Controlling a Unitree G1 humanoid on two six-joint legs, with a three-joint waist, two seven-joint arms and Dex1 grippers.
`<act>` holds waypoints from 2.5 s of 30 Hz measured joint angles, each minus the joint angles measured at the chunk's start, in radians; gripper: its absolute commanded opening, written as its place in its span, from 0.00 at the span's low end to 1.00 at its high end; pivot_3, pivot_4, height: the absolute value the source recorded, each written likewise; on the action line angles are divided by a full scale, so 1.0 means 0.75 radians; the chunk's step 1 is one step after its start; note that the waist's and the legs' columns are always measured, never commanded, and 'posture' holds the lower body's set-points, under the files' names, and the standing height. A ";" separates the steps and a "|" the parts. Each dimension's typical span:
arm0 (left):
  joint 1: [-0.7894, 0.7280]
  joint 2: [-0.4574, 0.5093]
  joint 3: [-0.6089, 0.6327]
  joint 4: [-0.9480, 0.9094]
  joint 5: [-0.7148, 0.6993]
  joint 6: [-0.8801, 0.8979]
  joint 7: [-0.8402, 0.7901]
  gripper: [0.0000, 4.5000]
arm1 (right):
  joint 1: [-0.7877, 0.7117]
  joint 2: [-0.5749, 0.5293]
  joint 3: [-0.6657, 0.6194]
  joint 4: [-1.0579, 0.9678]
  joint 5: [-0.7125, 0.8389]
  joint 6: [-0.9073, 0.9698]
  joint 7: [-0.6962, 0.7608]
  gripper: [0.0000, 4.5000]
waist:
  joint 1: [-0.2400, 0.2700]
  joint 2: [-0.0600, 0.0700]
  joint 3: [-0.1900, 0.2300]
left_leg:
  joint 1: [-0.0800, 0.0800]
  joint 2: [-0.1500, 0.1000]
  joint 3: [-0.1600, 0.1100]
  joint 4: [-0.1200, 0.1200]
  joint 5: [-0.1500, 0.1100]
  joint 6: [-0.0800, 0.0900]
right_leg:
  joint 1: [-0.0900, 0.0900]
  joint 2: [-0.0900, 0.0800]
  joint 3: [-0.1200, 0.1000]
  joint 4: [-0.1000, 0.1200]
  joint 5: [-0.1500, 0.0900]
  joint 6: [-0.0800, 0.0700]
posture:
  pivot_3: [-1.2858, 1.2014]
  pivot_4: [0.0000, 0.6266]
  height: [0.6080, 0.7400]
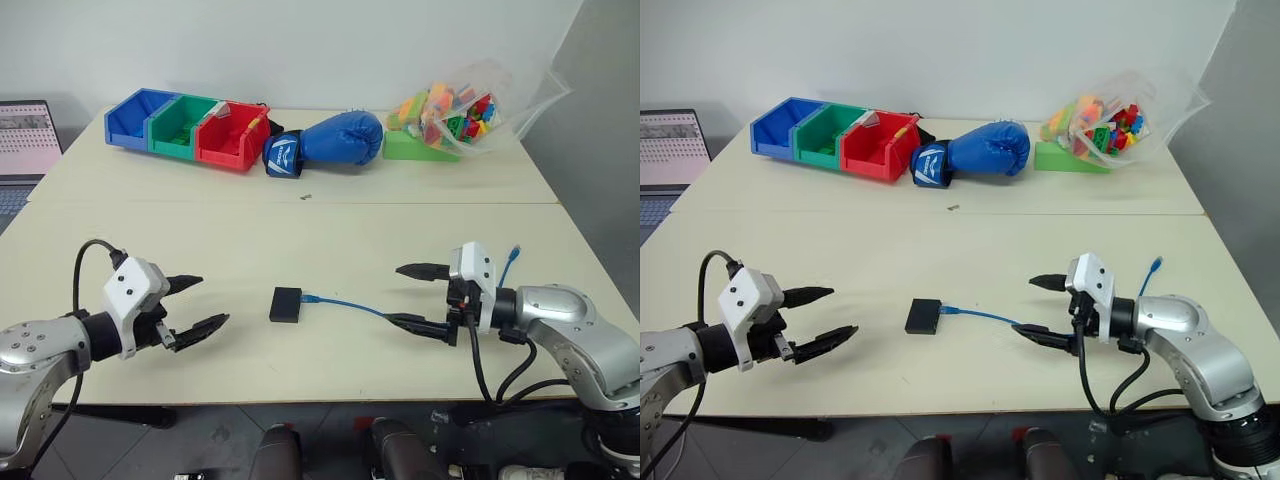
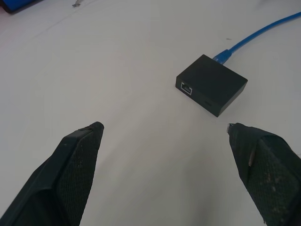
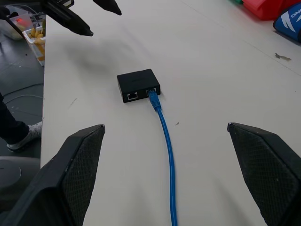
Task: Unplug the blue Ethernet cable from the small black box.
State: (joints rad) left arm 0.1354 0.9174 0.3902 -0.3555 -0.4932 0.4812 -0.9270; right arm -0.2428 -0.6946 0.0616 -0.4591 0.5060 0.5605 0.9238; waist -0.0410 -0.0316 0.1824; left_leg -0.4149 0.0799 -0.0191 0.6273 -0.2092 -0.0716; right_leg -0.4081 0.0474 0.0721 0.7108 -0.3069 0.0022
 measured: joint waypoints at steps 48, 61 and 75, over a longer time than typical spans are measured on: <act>0.036 -0.008 -0.134 0.069 -0.003 -0.164 -0.350 1.00 | -0.449 0.621 0.579 0.848 -0.633 -0.286 -0.108 0.21 | -0.015 0.000 0.000 | -0.001 0.001 0.003 0.000 0.000 0.000 | -0.003 0.001 0.000 0.004 0.000 0.000 | 0.52 0.24 1.00; -0.119 -0.118 -0.149 0.227 -0.135 0.029 -0.265 1.00 | -0.457 0.516 0.587 0.832 -0.860 -0.656 -0.192 0.02 | -0.012 0.000 0.000 | -0.001 0.000 0.003 0.001 0.000 0.000 | -0.004 0.001 -0.001 0.004 0.000 0.000 | 0.52 0.24 1.00; -0.359 -0.271 -0.199 0.150 -0.513 0.496 -0.069 1.00 | -0.527 0.324 0.558 0.580 -0.882 -1.056 -0.051 0.02 | -0.012 -0.001 0.000 | -0.001 0.000 0.000 0.002 0.000 0.000 | -0.002 0.001 -0.001 0.005 0.000 0.000 | 0.52 0.24 1.00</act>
State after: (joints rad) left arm -0.1338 0.7141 0.2413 -0.2432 -0.8779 0.8535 -0.9788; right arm -0.6380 -0.4514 0.4803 -0.0244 -0.1557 -0.2315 0.8853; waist -0.0496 -0.0321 0.1821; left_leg -0.4156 0.0799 -0.0195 0.6285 -0.2090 -0.0717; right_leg -0.4093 0.0483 0.0714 0.7142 -0.3066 0.0021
